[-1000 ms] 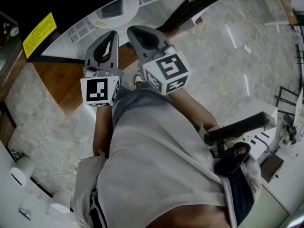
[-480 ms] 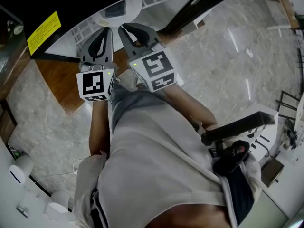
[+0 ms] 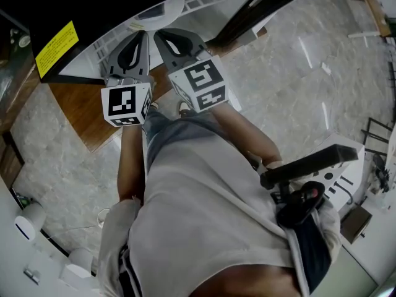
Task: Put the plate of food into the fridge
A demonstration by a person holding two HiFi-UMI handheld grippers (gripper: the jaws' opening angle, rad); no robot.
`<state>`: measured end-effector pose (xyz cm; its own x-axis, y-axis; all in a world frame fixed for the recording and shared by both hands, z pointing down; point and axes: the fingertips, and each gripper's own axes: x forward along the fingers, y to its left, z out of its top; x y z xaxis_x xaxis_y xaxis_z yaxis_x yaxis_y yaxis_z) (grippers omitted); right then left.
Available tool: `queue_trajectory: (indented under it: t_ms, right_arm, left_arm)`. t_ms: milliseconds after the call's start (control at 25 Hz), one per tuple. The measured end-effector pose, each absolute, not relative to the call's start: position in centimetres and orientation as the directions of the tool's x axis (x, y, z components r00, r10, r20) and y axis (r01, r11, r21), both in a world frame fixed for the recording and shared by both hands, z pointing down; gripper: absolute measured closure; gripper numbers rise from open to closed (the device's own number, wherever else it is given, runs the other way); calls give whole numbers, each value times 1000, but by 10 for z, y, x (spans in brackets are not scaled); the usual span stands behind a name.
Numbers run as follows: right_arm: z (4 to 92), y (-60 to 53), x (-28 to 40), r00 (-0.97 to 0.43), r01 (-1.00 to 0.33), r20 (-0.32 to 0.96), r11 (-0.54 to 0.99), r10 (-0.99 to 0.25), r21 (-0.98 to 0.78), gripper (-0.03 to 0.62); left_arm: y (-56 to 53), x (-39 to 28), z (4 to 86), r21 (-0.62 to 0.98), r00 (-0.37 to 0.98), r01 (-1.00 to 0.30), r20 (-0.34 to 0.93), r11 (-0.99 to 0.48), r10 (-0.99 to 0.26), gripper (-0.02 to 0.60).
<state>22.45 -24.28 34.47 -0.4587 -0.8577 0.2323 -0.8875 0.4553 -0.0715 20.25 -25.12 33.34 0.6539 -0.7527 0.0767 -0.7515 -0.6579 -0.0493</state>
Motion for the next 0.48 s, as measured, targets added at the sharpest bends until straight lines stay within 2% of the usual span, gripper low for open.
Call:
queue_trajectory:
  t_ms: [160,480]
  right_arm:
    - [336,-246,227,-473,-881,193,462,-860,-98,570]
    - [335,-262,232,-475,-880,193,465,-859,-96,576]
  left_arm:
    - [-250,203,334,-46,657,-749,82,-661,-749,563]
    - [-248,209,336,-52,683,-723,98,-689,-724,563]
